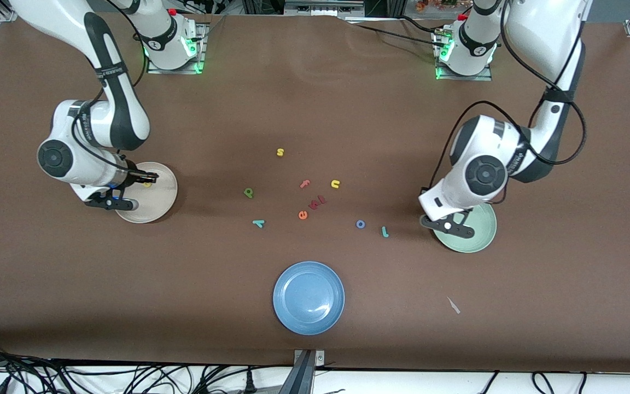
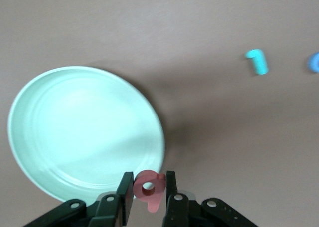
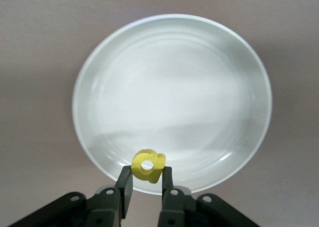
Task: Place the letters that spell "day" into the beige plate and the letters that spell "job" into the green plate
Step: 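Release the yellow letter on the beige plate while the left gripper drops the nine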
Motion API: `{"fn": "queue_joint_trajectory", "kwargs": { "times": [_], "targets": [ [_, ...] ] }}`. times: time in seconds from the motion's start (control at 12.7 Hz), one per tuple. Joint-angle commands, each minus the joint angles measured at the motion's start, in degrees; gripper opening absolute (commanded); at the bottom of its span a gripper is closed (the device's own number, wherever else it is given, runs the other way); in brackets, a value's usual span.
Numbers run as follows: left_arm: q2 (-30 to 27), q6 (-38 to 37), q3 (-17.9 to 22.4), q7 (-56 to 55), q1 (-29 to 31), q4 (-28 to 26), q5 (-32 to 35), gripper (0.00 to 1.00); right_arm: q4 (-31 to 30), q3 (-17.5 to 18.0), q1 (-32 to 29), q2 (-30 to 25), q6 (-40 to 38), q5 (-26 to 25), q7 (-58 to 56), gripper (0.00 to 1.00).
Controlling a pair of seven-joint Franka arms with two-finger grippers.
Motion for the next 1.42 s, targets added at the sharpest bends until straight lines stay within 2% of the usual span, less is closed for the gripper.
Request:
{"fn": "queue_joint_trajectory", "kwargs": {
  "times": [0.0,0.32,0.63,0.71,0.79,0.87,1.34],
  "targets": [
    [1.7,-0.3,-0.4,2.4,1.5,-0.7,1.5,0.09,0.5,0.3,0.7,-0.8,0.1,0.9,0.6,1.00],
    [5.4,0.4,-0.5,2.4,3.9,-0.8,5.1,0.09,4.2,3.3,4.4,0.3,-1.3,0.9,10.4,1.00],
    [8.8,3.3,-0.5,2.4,6.8,-1.1,5.2,0.10,9.8,9.3,7.8,5.3,0.5,3.3,21.0,1.00],
    [9.3,4.0,-0.5,2.4,6.8,-1.3,5.1,0.13,11.2,10.0,9.1,6.6,1.2,3.3,23.4,1.00],
    [9.3,4.1,-0.5,2.3,6.8,-1.4,5.1,0.30,12.2,10.3,10.2,7.9,2.5,3.3,24.3,1.00],
    [9.3,4.1,-0.5,1.8,6.8,-1.5,5.1,0.99,12.7,10.4,11.3,9.4,4.3,3.7,24.7,1.00],
    [3.8,-0.4,-1.2,1.6,6.5,0.0,4.2,1.00,14.4,11.5,15.6,15.0,13.7,5.0,29.2,0.99]
  ]
}}
